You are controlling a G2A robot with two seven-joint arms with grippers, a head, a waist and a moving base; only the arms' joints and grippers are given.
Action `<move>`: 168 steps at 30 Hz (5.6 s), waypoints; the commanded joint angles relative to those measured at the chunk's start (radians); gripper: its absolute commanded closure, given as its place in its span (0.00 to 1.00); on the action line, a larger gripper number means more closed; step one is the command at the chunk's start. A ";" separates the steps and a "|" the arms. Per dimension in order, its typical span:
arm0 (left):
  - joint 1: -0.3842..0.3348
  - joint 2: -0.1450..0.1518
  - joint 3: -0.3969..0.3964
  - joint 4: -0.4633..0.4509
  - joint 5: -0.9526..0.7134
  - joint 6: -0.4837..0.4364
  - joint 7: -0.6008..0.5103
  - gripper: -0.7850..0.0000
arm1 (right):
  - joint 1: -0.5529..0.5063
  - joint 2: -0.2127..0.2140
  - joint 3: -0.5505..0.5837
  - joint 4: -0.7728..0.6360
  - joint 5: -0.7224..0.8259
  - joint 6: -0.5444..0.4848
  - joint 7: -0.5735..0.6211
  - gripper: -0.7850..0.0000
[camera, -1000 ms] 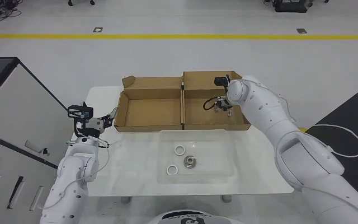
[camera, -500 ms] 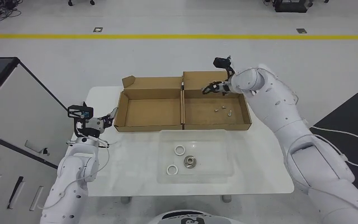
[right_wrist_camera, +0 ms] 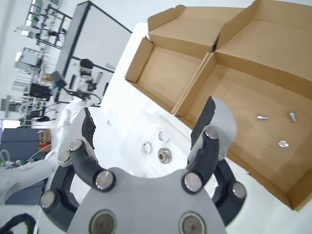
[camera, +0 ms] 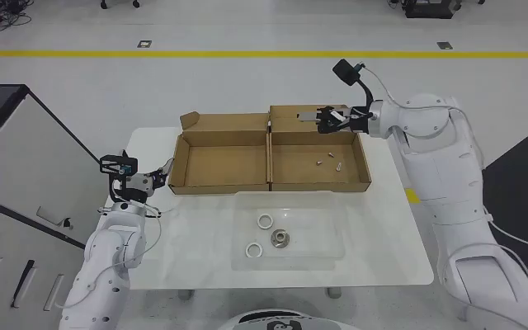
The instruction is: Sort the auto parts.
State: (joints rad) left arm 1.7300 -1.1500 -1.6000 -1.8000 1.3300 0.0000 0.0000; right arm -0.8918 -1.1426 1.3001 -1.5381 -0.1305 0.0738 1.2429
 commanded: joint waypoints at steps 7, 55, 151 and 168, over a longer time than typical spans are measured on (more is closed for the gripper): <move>0.000 0.000 0.000 0.000 0.000 0.000 0.000 0.00 | -0.185 0.043 0.273 -0.150 0.261 0.021 0.127 0.00; 0.002 0.008 0.010 -0.200 0.013 -0.142 -0.306 0.00 | -0.499 0.090 0.689 -0.199 0.684 0.001 0.271 0.00; -1.051 -0.158 1.266 0.116 -0.473 -0.165 -1.536 0.00 | -0.499 0.090 0.689 -0.199 0.684 0.001 0.271 0.00; -1.139 -0.122 1.373 0.080 -0.539 -0.205 -1.536 0.33 | -0.499 0.090 0.689 -0.199 0.684 0.001 0.271 0.00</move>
State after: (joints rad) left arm 0.5954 -1.2707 -0.2344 -1.7262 0.7959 -0.2006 -1.5359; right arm -1.3906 -1.0524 1.9896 -1.7375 0.5536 0.0748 1.5143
